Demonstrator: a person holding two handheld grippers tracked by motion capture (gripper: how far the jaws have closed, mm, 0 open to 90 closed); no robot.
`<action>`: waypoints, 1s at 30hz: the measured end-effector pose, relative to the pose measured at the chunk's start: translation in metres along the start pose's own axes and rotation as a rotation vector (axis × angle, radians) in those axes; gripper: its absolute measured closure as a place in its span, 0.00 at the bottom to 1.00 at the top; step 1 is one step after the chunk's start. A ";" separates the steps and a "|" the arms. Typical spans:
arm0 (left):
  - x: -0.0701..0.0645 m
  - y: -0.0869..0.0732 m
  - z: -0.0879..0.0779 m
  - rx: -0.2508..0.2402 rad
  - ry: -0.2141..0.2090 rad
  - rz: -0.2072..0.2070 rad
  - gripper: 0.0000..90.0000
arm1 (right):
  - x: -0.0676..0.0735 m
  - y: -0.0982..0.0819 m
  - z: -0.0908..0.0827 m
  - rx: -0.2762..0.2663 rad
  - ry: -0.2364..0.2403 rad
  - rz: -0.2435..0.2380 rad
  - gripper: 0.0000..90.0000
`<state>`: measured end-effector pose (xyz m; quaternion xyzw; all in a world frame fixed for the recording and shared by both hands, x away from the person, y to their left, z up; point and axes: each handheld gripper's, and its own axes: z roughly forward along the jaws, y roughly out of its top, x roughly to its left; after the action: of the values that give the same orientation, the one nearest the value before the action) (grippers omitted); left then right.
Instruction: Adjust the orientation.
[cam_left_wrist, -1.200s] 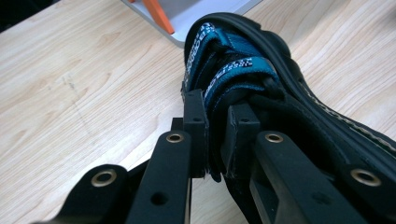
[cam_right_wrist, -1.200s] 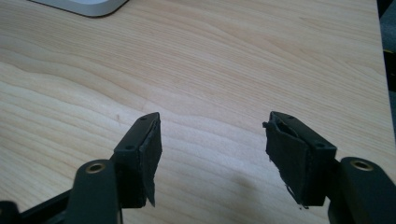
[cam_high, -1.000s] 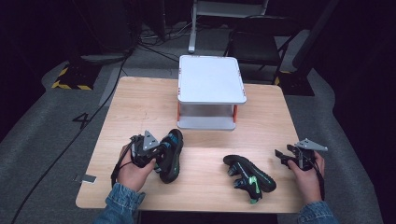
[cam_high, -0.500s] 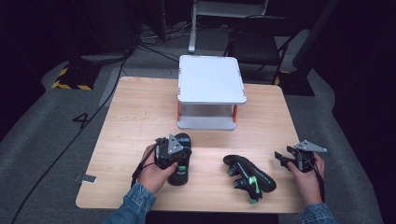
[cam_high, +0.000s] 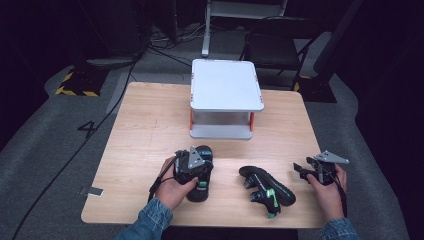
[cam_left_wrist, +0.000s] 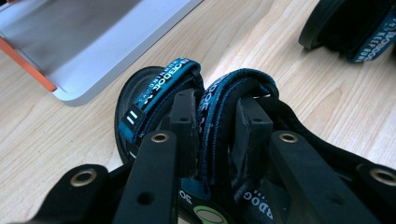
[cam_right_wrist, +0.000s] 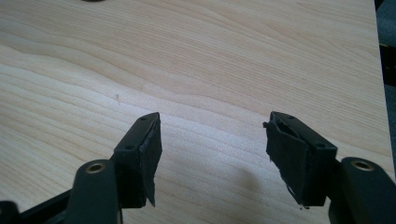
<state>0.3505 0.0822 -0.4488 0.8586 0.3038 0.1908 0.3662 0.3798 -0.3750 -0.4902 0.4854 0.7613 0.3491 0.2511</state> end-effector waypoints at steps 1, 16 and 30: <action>0.001 0.000 0.001 -0.002 -0.002 -0.030 0.80 | 0.000 0.000 0.000 0.001 0.001 0.000 0.40; 0.004 -0.002 -0.003 -0.074 -0.068 -0.073 0.52 | 0.006 0.006 -0.007 -0.028 0.007 -0.012 0.40; 0.026 -0.002 -0.059 -0.064 -0.038 -0.084 0.36 | 0.035 0.029 -0.029 -0.034 0.120 -0.088 0.39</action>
<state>0.3367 0.1305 -0.4085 0.8364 0.3262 0.1687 0.4070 0.3609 -0.3427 -0.4507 0.4254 0.7895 0.3791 0.2281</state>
